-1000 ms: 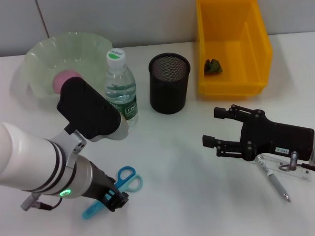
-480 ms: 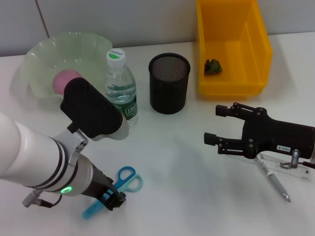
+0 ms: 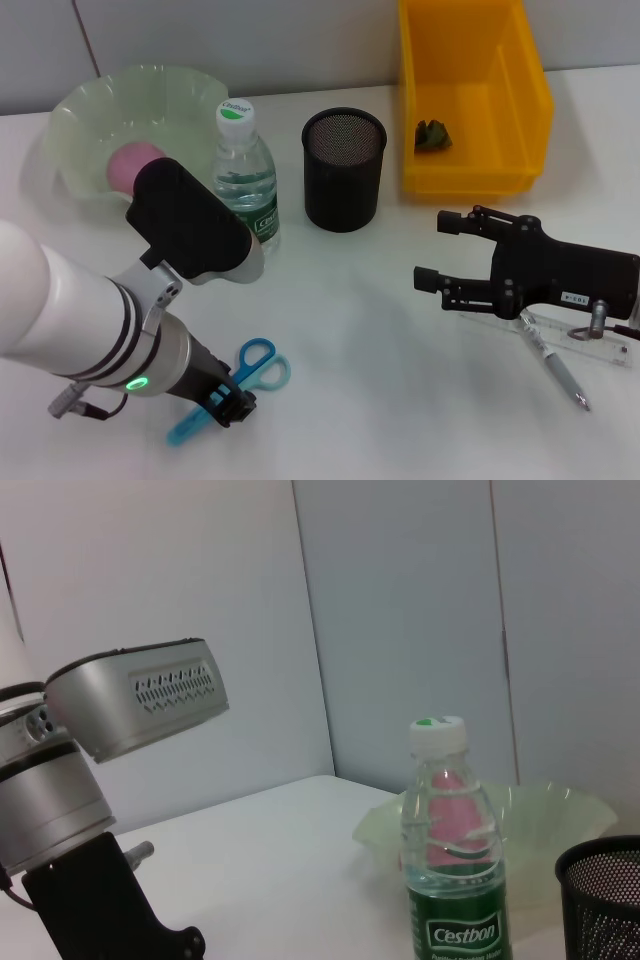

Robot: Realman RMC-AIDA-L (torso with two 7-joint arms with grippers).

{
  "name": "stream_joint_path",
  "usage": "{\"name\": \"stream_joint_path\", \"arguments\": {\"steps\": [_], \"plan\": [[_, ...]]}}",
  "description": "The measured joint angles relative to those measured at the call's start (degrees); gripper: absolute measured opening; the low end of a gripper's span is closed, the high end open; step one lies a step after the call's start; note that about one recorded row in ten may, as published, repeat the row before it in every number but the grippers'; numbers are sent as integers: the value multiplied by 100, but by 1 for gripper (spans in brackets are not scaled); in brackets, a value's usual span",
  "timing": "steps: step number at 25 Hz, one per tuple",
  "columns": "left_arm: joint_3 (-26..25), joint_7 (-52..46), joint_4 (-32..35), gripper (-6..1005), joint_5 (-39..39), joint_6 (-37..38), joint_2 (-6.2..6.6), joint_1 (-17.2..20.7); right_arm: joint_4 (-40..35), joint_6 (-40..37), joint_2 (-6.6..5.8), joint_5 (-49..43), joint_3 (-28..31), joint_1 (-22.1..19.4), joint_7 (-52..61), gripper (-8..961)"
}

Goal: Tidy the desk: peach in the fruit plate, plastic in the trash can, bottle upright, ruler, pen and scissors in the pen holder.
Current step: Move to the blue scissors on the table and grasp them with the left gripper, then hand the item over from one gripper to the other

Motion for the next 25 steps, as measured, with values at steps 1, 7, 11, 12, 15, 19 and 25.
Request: {"name": "stream_joint_path", "arguments": {"steps": [1, 7, 11, 12, 15, 19, 25], "plan": [[0, 12, -6, 372, -2, 0, 0, -8, 2, 8, 0, 0, 0, 4, 0, 843], [-29, 58, -81, 362, -14, 3, -9, -63, 9, 23, 3, -6, 0, 4, 0, 843], [-44, 91, -228, 356, -32, 16, -13, -141, 15, 27, 4, -17, 7, 4, 0, 843], [-39, 100, -236, 354, -33, 20, -16, -149, 15, 27, 4, -17, 7, 4, 0, 843], [-14, 112, -206, 332, -39, 32, -18, -152, 15, 27, 4, -17, 9, 4, 0, 842], [-67, 134, -232, 282, -164, 41, -6, -168, 17, 21, 0, -14, 9, -8, 0, 842], [-79, 187, -251, 229, -183, 41, -8, -178, 16, 17, -4, -8, 9, -25, 0, 842]]}}
